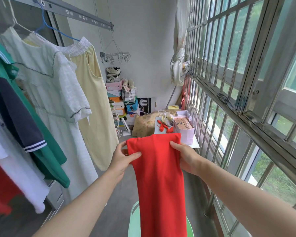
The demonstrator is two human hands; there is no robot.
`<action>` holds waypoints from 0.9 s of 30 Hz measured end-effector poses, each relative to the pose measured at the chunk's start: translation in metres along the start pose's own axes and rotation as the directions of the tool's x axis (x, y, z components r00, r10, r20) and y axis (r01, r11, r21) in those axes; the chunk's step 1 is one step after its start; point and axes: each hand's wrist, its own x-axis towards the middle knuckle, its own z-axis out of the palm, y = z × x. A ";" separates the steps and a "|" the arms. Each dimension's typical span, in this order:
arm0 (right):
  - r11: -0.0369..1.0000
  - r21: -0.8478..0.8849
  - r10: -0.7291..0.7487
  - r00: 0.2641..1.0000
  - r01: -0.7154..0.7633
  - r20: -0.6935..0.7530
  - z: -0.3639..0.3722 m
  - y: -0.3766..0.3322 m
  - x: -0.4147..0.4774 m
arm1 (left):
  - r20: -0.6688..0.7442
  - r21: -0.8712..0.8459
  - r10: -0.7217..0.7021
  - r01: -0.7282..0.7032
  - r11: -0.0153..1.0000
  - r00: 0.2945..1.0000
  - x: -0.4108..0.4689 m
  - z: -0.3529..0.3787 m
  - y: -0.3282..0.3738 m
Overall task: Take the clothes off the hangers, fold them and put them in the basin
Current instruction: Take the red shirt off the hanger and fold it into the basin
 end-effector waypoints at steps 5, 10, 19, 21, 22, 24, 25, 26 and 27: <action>0.999 0.009 0.053 0.998 -0.053 -0.026 0.001 -0.008 -0.003 | 0.121 0.001 -0.083 0.084 0.996 0.989 -0.008 0.002 -0.003; 0.998 0.003 0.059 0.998 -0.059 -0.022 0.002 -0.013 -0.004 | 0.260 -0.042 -0.168 0.185 0.982 0.951 -0.008 0.000 -0.006; 0.998 0.029 0.053 0.990 -0.050 -0.128 0.002 -0.014 -0.002 | 0.332 -0.124 -0.262 0.317 0.940 0.906 -0.019 0.016 -0.001; 0.997 0.053 0.055 0.984 -0.047 -0.167 0.001 -0.014 0.002 | 0.396 -0.140 -0.250 0.327 0.934 0.883 -0.022 0.015 0.000; 0.997 0.066 0.052 0.981 -0.040 -0.186 0.001 -0.014 0.003 | 0.427 -0.123 -0.243 0.323 0.938 0.871 -0.023 0.013 -0.002; 0.997 0.072 0.036 0.976 -0.021 -0.213 -0.001 -0.015 0.006 | 0.441 -0.063 -0.232 0.287 0.956 0.867 -0.023 0.012 -0.007; 0.998 0.063 0.025 0.976 -0.012 -0.215 0.000 -0.016 0.006 | 0.426 -0.017 -0.230 0.262 0.965 0.875 -0.024 0.013 -0.009; 0.999 0.044 0.007 0.977 0.002 -0.211 0.001 -0.016 0.007 | 0.398 0.026 -0.231 0.241 0.970 0.888 -0.026 0.015 -0.011; 1.000 0.017 -0.019 0.979 0.023 -0.201 0.002 -0.016 0.007 | 0.355 0.055 -0.228 0.223 0.973 0.907 -0.027 0.018 -0.014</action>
